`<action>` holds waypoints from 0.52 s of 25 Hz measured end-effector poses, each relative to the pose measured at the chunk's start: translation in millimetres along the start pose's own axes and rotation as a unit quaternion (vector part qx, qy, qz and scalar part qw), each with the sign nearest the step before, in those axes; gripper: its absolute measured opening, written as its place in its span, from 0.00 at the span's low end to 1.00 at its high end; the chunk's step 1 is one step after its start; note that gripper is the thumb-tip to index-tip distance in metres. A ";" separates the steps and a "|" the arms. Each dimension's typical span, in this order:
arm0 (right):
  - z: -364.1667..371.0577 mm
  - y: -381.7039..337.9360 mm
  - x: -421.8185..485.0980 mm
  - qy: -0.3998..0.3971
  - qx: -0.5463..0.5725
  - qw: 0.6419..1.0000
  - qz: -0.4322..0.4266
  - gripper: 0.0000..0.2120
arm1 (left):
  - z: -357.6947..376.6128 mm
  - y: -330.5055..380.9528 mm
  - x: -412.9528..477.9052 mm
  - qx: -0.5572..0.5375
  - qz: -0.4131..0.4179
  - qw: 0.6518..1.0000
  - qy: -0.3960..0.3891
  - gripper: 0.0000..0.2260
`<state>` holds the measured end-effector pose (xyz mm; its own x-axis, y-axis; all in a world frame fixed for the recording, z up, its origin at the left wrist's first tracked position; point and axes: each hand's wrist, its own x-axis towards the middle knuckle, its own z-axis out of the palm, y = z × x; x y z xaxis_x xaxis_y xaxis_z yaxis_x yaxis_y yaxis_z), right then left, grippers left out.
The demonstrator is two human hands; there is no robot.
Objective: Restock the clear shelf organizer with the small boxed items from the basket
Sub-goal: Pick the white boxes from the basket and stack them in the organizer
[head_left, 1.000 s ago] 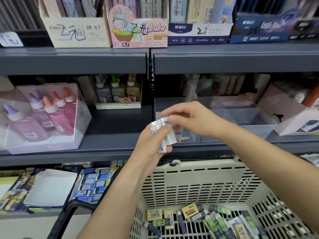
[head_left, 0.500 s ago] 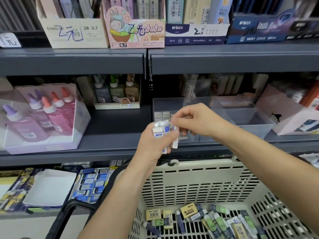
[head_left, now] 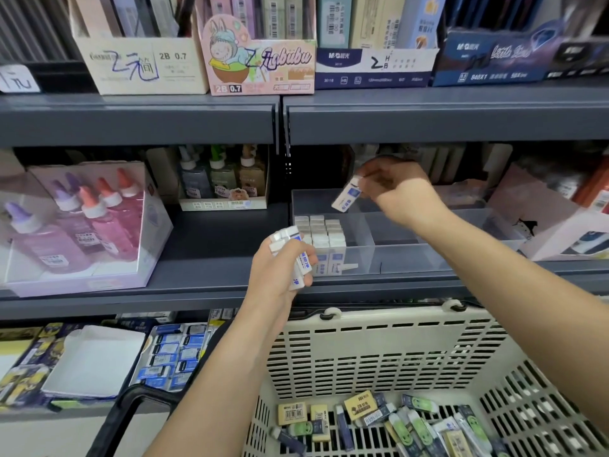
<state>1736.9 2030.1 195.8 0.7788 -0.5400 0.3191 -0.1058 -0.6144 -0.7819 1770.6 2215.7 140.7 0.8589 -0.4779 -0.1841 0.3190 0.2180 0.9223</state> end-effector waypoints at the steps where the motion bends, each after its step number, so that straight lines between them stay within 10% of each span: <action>1: 6.0 2.3 1.7 0.000 -0.050 0.999 -0.017 0.06 | -0.1 0.2 -0.4 -0.006 -0.006 1.000 -0.001 0.08; 13: 28.8 9.8 2.6 -0.068 -0.162 0.984 -0.035 0.07 | -0.5 1.6 -1.2 -0.008 0.000 1.000 0.003 0.07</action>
<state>1755.7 2039.2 173.5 0.8645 -0.4217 0.2735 -0.2239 -0.8104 -0.5414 1770.3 2217.0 142.2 0.8617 -0.4723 -0.1856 0.3246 0.2318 0.9170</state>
